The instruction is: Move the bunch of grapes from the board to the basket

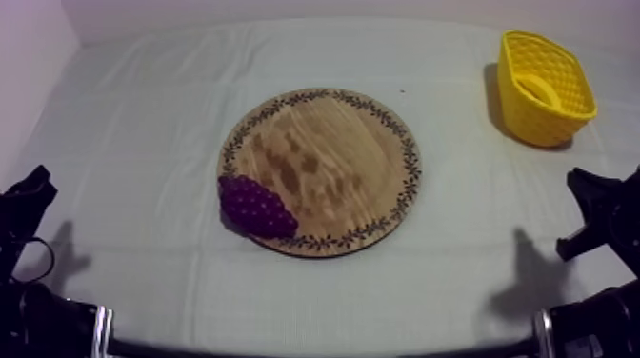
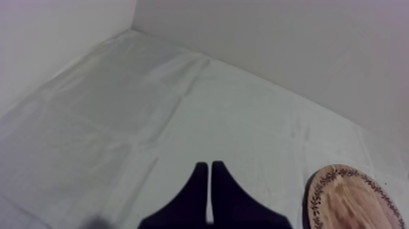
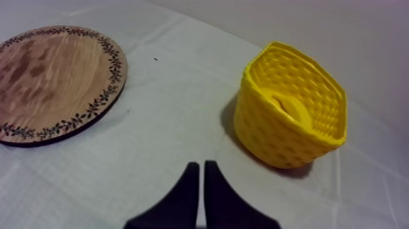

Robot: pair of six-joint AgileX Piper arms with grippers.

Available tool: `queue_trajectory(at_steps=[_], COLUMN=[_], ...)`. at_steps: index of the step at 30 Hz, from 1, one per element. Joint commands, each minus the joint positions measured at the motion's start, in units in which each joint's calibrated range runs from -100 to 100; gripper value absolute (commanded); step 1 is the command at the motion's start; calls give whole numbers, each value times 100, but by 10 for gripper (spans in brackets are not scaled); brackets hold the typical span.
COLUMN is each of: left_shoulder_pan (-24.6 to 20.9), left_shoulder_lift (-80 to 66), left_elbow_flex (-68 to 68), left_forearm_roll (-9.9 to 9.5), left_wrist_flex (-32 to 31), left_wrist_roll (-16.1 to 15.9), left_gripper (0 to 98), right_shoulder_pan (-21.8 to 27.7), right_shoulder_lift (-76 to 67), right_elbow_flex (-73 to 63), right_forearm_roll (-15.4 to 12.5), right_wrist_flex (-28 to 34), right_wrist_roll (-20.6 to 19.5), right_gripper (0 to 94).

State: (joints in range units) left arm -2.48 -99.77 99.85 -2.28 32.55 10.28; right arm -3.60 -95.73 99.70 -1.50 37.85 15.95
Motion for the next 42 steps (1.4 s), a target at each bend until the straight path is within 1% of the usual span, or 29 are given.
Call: queue_trajectory(at_steps=[1,4,7,10,13,17,22,28,31,34,42], left_shoulder_pan=[-1,-1,-1,-1,-1,-1,-1,-1,-1,-1,-1], left_shoulder_lift=[3,3,3,3,3,3,3,3,3,3,3], left_elbow_flex=[4,4,4,4,4,4,4,4,4,4,4], left_forearm_roll=[1,1,1,1,1,1,1,1,1,1,1], left_wrist_flex=[3,3,3,3,3,3,3,3,3,3,3], left_wrist_roll=[0,0,0,0,0,0,0,0,0,0,0], left_gripper=[0,0,0,0,0,0,0,0,0,0,0], right_shoulder_pan=[-49,-111,-138,-167,-221,-317,-463,-635,-711,-803,-1252], right_shoulder_lift=[60,303,736,1346,2032,2964,4128,5393,5974,6469,7546], right_elbow_flex=[4,-36,-291,-822,-1538,-2675,-4233,-5965,-6733,-7345,-8439], right_forearm_roll=[27,101,102,103,122,133,117,-40,-180,-379,-685], right_wrist_flex=[-75,-336,-547,-570,-445,-97,490,1208,1621,2012,2773], right_wrist_roll=[-24,-114,-179,-316,-502,-757,-1038,-1267,-1316,-1221,-1051], right_gripper=[3,3,3,2,2,2,2,7,4,4,5])
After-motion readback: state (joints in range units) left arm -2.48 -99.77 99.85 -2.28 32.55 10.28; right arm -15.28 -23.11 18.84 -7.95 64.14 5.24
